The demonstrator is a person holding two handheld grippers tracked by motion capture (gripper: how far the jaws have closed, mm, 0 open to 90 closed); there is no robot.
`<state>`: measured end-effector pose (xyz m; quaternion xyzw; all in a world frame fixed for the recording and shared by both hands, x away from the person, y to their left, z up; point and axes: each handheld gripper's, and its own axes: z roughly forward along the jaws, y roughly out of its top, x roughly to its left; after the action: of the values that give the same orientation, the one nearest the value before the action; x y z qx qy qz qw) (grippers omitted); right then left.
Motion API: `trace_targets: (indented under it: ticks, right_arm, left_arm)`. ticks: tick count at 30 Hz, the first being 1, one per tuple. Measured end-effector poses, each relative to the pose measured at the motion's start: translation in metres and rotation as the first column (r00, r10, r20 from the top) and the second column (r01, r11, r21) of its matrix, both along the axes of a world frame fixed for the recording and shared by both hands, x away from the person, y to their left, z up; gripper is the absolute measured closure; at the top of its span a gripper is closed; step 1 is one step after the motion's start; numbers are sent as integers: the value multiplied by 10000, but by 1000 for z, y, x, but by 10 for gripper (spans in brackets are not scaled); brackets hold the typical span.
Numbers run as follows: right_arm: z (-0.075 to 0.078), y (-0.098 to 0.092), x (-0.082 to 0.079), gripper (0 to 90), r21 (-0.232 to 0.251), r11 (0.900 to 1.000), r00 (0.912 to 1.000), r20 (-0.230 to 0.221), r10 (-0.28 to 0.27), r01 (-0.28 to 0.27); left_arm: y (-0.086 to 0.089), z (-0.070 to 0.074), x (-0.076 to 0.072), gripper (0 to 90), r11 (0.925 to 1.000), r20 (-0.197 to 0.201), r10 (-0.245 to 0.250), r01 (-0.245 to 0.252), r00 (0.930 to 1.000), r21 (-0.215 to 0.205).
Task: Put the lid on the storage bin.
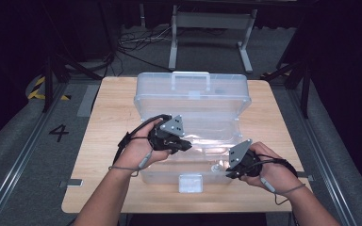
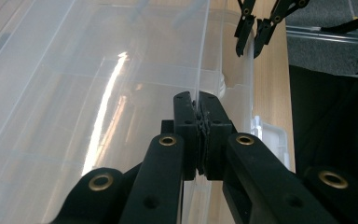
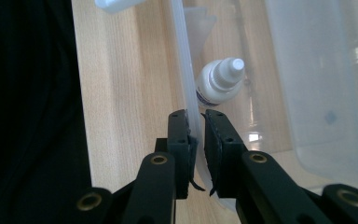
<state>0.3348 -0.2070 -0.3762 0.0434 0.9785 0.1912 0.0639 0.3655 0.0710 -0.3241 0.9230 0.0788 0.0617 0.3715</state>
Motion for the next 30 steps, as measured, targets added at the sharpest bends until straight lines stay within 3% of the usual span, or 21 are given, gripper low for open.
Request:
trace_targets:
  ticks: [7,18,21,24,27,28,29,30]
  right_arm:
    - [22,-10,-7,845,699,9975,9992,391,-108,81]
    - [40,-26,-9,900,1868,9816,9979,425,-496,408]
    - [48,-31,-9,900,2772,9588,9967,331,-736,616]
    - [53,-35,-7,900,3321,9390,9928,453,-1106,895]
    - [57,-39,-5,900,3896,9107,9810,738,-1792,1370]
    - [58,-41,-4,900,4192,8942,9749,788,-2082,1571]
    - [58,-41,-4,900,4192,8942,9749,788,-2082,1571]
    - [60,-43,-2,900,4530,8742,9684,809,-2359,1751]
  left_arm:
    - [1,0,-1,872,10000,1,51,-51,10000,36]
    - [1,-2,-3,869,9999,-59,133,-134,9999,-28]
    - [1,-2,-3,869,9999,-88,143,-144,9999,-46]
    - [1,-3,-4,868,9999,-107,145,-146,9998,-58]
    - [2,-3,-4,867,9999,-142,132,-133,9998,-75]
    - [2,-4,-5,867,9999,-154,130,-131,9998,-54]
    - [2,-4,-5,867,9999,-154,130,-131,9998,-54]
    - [1,-4,-5,867,10000,-162,85,-85,9998,-22]
